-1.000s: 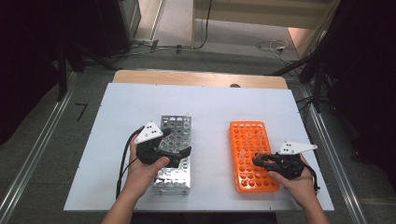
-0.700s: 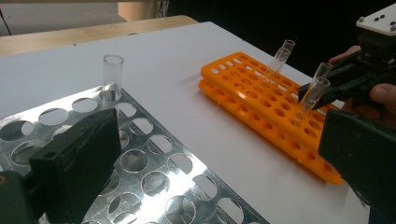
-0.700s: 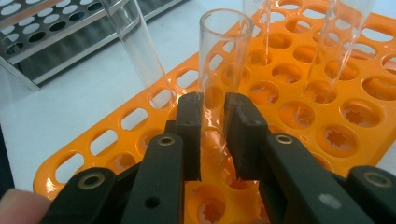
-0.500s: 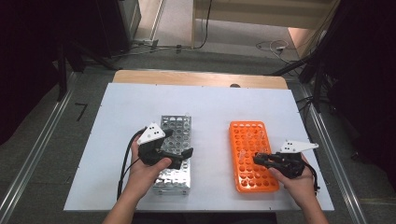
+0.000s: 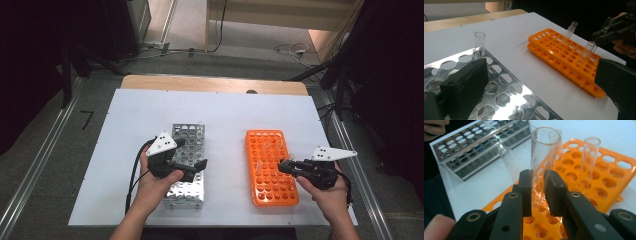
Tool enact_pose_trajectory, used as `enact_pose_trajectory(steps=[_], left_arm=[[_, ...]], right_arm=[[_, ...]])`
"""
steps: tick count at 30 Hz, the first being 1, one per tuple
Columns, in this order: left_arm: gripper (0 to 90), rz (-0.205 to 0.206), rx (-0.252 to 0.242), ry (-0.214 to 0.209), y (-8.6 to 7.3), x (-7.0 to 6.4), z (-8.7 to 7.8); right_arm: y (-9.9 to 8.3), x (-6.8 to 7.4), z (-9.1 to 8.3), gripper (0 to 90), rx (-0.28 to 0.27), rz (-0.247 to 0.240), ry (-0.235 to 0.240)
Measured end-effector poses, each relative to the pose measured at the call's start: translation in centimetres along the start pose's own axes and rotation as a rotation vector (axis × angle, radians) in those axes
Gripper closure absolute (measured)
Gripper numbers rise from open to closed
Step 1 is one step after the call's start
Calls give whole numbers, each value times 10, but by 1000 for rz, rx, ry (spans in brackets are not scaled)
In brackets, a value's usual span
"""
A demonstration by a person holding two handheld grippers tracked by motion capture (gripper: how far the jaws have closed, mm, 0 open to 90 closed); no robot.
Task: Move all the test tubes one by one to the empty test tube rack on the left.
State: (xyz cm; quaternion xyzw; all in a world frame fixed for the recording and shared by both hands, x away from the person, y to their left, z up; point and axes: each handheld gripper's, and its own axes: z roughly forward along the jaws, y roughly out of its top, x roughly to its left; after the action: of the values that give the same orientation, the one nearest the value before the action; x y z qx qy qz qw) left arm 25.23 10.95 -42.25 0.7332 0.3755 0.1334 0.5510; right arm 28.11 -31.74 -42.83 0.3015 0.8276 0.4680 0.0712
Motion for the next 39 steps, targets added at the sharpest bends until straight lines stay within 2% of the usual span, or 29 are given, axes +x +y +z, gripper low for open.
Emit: enact_pose_trajectory(steps=[6, 7, 13, 19, 25, 35, 39], left_arm=[[0, 8, 1, -11, 1, -3, 1], [0, 10, 3, -10, 1, -4, 1], [0, 18, 0, -26, 3, -8, 0], [4, 31, -1, -55, 6, -15, 2], [4, 36, 3, -81, 7, -22, 6], [36, 34, 13, -147, 8, -34, 13], [68, 34, 28, -142, 8, -42, 17]], right_arm=[[9, 12, 0, 740, -1, -35, 34], [12, 18, 2, 740, 6, -50, 51], [19, 31, 8, 740, 14, -73, 87], [26, 46, 23, 740, 27, -93, 131], [29, 55, 36, 740, 34, -94, 160], [32, 73, 58, 740, 56, -119, 190], [33, 79, 65, 740, 66, -121, 197]])
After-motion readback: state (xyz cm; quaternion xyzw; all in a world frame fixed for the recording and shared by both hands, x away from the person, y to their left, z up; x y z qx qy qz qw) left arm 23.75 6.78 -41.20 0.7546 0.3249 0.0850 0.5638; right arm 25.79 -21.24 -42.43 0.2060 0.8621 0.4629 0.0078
